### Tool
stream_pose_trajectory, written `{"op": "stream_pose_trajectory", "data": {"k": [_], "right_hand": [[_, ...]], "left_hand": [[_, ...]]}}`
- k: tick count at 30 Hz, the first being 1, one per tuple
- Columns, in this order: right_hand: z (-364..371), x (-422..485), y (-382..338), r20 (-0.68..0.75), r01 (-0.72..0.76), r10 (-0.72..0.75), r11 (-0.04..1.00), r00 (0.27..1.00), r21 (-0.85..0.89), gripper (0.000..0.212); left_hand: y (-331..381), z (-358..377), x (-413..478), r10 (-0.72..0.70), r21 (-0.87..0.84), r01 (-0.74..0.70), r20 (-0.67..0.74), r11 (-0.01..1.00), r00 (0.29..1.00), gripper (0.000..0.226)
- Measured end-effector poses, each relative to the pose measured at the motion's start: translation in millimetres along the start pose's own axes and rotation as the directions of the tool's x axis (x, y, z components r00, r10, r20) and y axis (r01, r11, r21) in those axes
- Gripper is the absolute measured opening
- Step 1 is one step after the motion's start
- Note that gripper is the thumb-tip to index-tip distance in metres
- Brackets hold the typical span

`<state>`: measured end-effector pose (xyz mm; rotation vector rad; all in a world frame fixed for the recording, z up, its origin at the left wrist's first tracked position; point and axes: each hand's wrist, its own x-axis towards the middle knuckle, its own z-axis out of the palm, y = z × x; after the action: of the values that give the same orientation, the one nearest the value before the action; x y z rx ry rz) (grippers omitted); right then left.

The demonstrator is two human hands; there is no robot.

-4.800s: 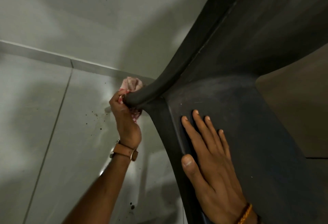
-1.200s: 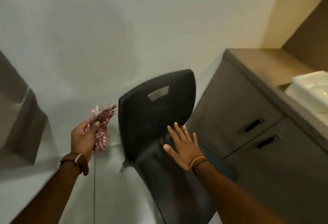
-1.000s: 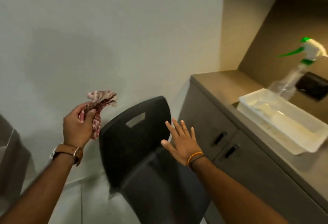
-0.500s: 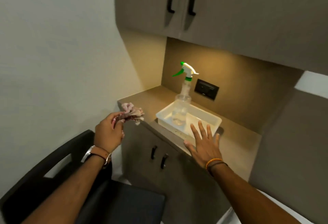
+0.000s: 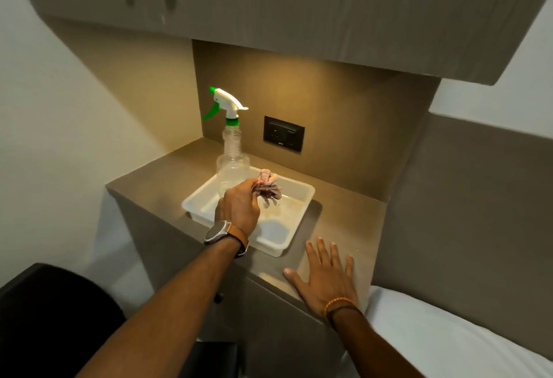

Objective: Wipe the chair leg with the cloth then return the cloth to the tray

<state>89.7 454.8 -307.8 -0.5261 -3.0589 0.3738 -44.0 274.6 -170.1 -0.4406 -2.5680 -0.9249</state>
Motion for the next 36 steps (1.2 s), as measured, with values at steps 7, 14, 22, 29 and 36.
{"op": "stream_pose_trajectory", "data": {"k": [7, 14, 22, 29, 36], "right_hand": [[-5, 2, -3, 0.035, -0.012, 0.012, 1.000, 0.999, -0.011, 0.132], [-4, 3, -2, 0.064, -0.016, 0.016, 1.000, 0.998, 0.003, 0.133], [6, 15, 1, 0.001, -0.003, 0.003, 1.000, 1.000, 0.006, 0.125], [-17, 6, -8, 0.106, -0.010, 0.006, 0.999, 0.994, 0.043, 0.133], [-136, -33, -68, -0.054, 0.039, -0.024, 0.956, 0.998, 0.292, 0.103]], "left_hand": [[7, 71, 34, 0.062, 0.140, -0.084, 0.152, 0.987, 0.986, 0.033], [-11, 124, 30, 0.047, 0.213, -0.325, 0.770, 0.922, 0.636, 0.080], [-2, 117, 38, -0.007, 0.227, -0.328, 0.831, 0.917, 0.556, 0.079], [-18, 30, 28, 0.025, 0.255, -0.271, 0.685, 0.928, 0.728, 0.080], [-24, -123, 17, 0.242, 0.412, -0.318, 0.226, 0.854, 0.944, 0.082]]}}
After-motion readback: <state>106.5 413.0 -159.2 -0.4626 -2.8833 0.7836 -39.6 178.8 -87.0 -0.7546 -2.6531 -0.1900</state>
